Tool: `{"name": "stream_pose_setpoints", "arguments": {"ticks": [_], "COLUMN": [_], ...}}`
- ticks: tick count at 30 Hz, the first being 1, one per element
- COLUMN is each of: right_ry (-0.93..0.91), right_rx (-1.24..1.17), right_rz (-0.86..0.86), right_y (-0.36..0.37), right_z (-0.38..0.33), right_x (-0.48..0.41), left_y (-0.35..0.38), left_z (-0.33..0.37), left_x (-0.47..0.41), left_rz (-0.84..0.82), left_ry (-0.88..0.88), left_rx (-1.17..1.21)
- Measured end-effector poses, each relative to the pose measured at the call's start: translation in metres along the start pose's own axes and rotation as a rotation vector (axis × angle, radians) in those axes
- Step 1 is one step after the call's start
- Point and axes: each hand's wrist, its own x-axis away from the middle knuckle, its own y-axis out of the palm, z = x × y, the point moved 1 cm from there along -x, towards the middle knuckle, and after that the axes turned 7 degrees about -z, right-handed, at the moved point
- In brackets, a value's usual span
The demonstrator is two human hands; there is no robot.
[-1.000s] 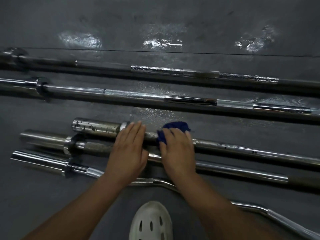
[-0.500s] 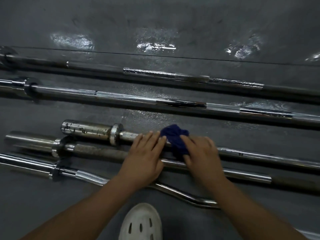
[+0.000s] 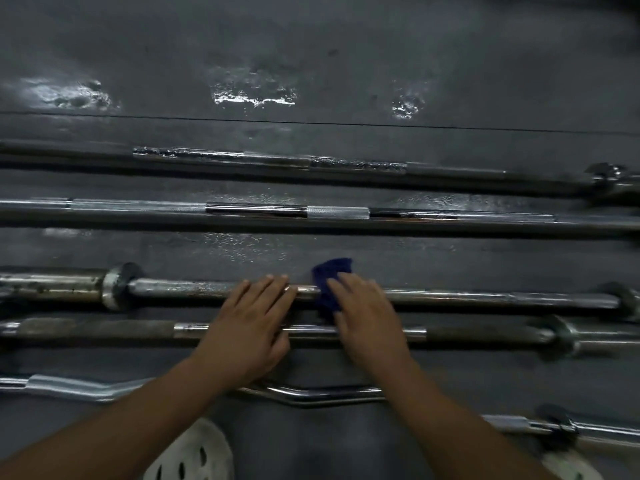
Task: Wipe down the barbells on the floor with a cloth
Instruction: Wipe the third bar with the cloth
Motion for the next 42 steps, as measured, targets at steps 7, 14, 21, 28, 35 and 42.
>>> {"name": "stream_pose_setpoints", "arguments": {"ticks": [7,14,21,28,35,42], "right_ry": [0.328,0.404,0.531,0.311,0.222,0.357], "right_rx": [-0.146,-0.956,-1.386,-1.281,-0.976,-0.953], "right_rz": [0.042,0.145,0.026,0.038,0.182,0.270], "right_y": [-0.043,-0.097,-0.140,-0.193,-0.204,-0.164], "right_z": [0.067,0.028,0.032,0.034,0.049,0.101], "right_x": [0.017,0.010,0.074,0.142,0.153,0.096], "left_y": [-0.010,-0.059,-0.123,-0.138,-0.121,-0.076], "left_z": [0.027,0.057,0.083,0.150,0.168,0.155], "left_x": [-0.007,0.004,0.045,0.072,0.048,-0.009], "left_rz": [0.011,0.152,0.275,0.270,0.199,0.109], "left_ry": [-0.035,-0.064,-0.132,-0.073,-0.040,0.026], "left_rx": [-0.008,-0.032,-0.072,-0.077,0.004,0.051]}}
